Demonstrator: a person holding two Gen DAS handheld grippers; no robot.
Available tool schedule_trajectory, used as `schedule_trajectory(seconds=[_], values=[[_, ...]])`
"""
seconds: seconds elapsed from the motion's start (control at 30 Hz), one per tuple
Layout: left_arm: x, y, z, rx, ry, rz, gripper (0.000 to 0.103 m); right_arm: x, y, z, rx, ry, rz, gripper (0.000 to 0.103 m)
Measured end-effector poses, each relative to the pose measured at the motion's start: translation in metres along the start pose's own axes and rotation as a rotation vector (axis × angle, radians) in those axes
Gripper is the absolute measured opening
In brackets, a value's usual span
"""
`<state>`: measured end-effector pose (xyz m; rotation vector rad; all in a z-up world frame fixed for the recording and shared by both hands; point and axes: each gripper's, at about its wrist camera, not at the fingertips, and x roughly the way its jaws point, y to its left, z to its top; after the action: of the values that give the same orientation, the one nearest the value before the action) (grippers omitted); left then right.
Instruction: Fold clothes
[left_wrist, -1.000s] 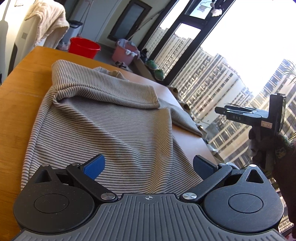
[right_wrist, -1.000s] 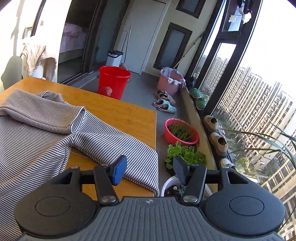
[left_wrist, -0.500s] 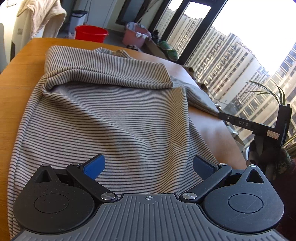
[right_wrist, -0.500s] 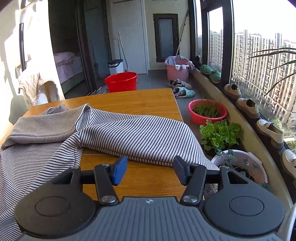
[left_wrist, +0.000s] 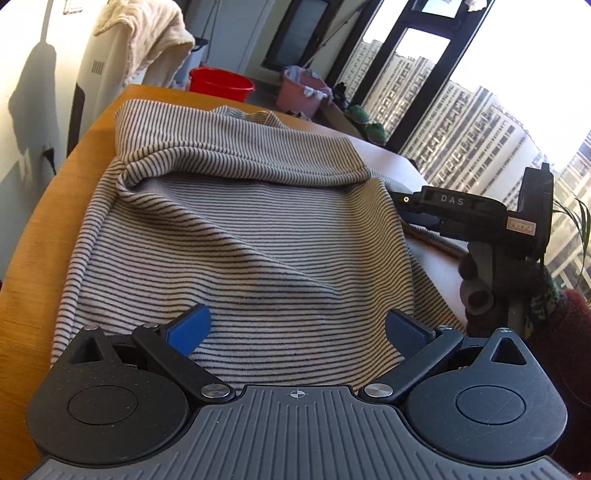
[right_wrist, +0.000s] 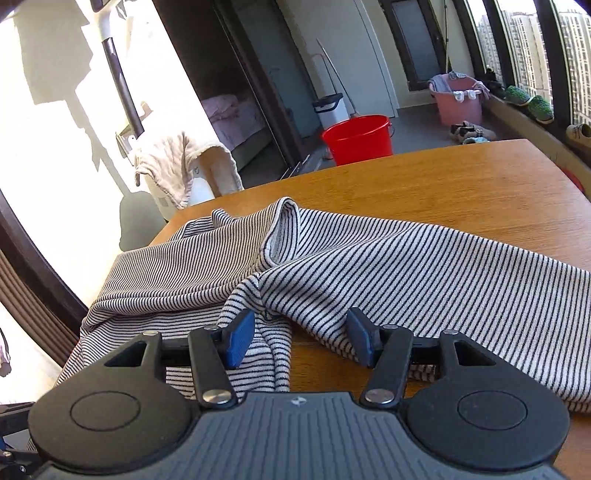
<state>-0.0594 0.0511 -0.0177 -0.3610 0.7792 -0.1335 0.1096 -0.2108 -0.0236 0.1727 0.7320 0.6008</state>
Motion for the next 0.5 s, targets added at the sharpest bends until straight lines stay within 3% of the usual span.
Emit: schedule_trajectory(seconds=[0.17,0.3,0.4,0.5], values=[[-0.021,0.019,-0.006,-0.036,-0.03,0.023,0.103,-0.041,0.019,-0.016,-0.072,-0.062,-0.077,0.056],[-0.024,0.016,-0.01,-0.013,-0.048,0.018,0.103,-0.102,0.005,-0.034,-0.12,-0.193,-0.353,0.056],[-0.019,0.009,-0.009,0.012,-0.057,0.022,0.103,-0.123,-0.034,-0.043,0.005,-0.173,-0.489,0.056],[-0.018,0.01,-0.008,0.005,-0.057,0.011,0.103,-0.128,-0.068,-0.049,0.13,-0.163,-0.549,0.056]])
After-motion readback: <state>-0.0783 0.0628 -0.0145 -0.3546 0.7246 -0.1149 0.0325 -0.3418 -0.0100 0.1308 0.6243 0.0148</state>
